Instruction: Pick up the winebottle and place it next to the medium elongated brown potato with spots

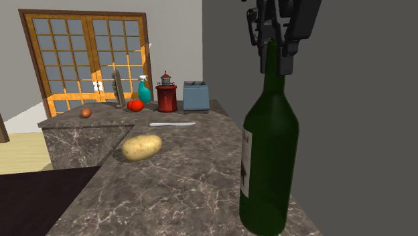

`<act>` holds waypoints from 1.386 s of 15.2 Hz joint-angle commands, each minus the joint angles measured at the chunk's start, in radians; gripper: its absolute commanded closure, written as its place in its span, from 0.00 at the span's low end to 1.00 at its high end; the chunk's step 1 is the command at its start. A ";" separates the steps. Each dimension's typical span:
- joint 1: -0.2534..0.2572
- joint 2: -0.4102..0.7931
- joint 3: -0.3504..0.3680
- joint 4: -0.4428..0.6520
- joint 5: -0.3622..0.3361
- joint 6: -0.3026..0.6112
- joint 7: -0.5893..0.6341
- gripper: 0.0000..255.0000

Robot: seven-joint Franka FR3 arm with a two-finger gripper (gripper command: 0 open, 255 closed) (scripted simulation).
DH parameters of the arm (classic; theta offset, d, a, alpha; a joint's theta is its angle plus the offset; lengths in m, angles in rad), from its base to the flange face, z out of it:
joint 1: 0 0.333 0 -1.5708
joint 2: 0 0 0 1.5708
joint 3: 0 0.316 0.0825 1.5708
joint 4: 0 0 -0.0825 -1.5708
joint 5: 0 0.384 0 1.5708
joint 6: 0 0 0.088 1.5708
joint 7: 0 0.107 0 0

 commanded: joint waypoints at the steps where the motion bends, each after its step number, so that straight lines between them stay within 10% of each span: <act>1: -0.002 0.005 0.000 0.037 0.000 -0.032 0.001 1.00; 17: -0.019 0.076 -0.002 0.358 0.010 -0.283 0.008 1.00; 21: 0.047 -0.091 0.015 0.117 -0.024 -0.203 0.075 1.00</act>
